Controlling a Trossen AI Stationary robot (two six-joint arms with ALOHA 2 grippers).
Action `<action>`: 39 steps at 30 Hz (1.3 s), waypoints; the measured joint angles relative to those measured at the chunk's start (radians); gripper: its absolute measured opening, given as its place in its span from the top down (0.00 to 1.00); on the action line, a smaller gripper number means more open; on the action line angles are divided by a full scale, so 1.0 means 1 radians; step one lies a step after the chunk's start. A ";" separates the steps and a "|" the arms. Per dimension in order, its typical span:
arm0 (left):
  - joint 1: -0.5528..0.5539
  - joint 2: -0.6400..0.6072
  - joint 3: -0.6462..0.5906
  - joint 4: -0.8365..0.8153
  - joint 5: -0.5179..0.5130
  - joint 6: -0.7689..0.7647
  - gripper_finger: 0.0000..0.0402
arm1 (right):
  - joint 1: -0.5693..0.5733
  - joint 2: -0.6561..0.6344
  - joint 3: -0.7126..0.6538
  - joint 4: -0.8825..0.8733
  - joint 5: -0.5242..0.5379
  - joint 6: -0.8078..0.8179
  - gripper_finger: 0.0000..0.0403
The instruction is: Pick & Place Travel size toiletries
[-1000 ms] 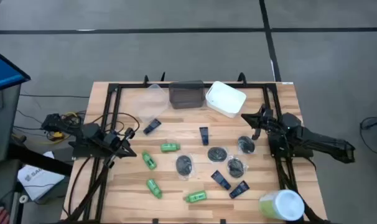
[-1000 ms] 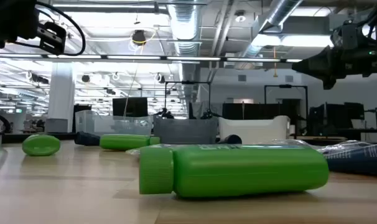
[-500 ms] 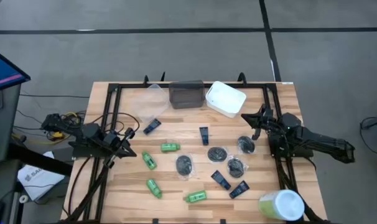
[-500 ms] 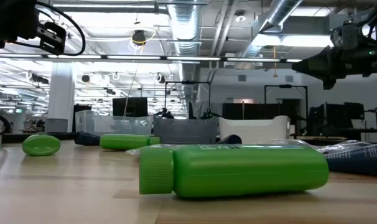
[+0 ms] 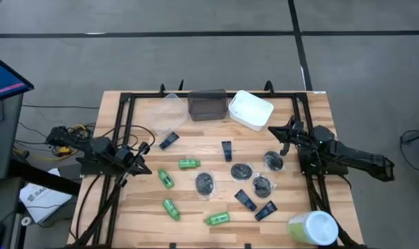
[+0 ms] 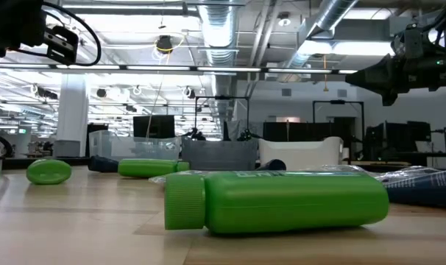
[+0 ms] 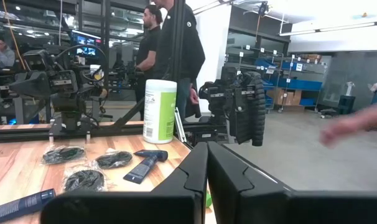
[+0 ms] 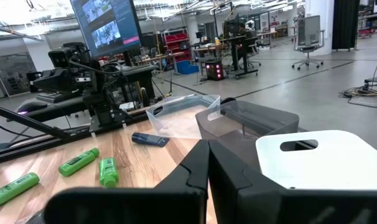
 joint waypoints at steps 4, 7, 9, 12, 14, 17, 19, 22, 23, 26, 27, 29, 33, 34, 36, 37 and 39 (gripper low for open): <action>0.000 0.000 0.000 0.000 0.000 0.000 0.99 | 0.000 0.000 0.000 0.000 0.000 0.000 1.00; 0.000 0.000 0.000 0.000 0.000 0.000 0.99 | 0.000 0.000 0.000 0.000 0.000 0.000 1.00; 0.000 0.000 0.000 0.000 0.000 0.000 0.99 | 0.000 0.000 0.000 0.000 0.000 0.000 1.00; 0.000 0.000 0.000 0.000 0.000 0.000 0.99 | 0.000 0.000 0.000 0.000 0.000 0.000 1.00; 0.000 0.000 0.000 0.000 0.000 0.000 0.99 | 0.000 0.000 0.000 0.000 0.000 0.000 1.00; 0.000 0.000 0.000 0.000 0.000 0.000 0.99 | 0.000 0.000 0.000 0.008 0.000 0.049 1.00; 0.000 0.000 0.000 0.000 0.000 0.000 0.99 | 0.004 0.000 0.000 0.013 0.000 0.195 1.00; 0.000 0.000 0.000 0.000 0.000 0.000 0.99 | 0.006 0.000 0.000 0.076 0.007 0.350 1.00; 0.000 0.000 0.000 0.000 0.000 0.000 0.99 | 0.006 0.000 0.000 0.092 0.006 0.390 1.00; 0.000 0.000 0.000 0.000 0.000 0.000 0.99 | 0.006 -0.001 0.011 0.222 0.005 0.466 1.00; 0.000 0.000 0.000 0.000 0.000 0.000 0.99 | 0.003 0.001 0.035 0.253 0.007 0.483 1.00; 0.000 0.000 0.000 0.000 0.000 0.000 0.99 | -0.002 0.001 0.119 0.290 0.007 0.470 0.99; 0.000 0.000 0.000 0.000 0.000 0.000 0.99 | -0.001 0.069 0.416 -0.015 0.022 0.340 0.92; 0.000 0.000 0.000 0.000 0.000 0.000 0.99 | -0.001 0.120 0.507 -0.148 0.034 0.316 0.89; 0.000 0.000 0.000 0.000 0.000 0.000 0.99 | -0.001 0.234 0.685 -0.372 0.044 0.291 0.84; 0.000 0.000 0.000 0.000 0.000 0.000 0.99 | -0.001 0.295 0.771 -0.468 0.043 0.284 0.82; 0.000 0.000 0.000 0.000 0.000 0.000 0.99 | 0.002 0.424 0.931 -0.665 0.027 0.232 0.77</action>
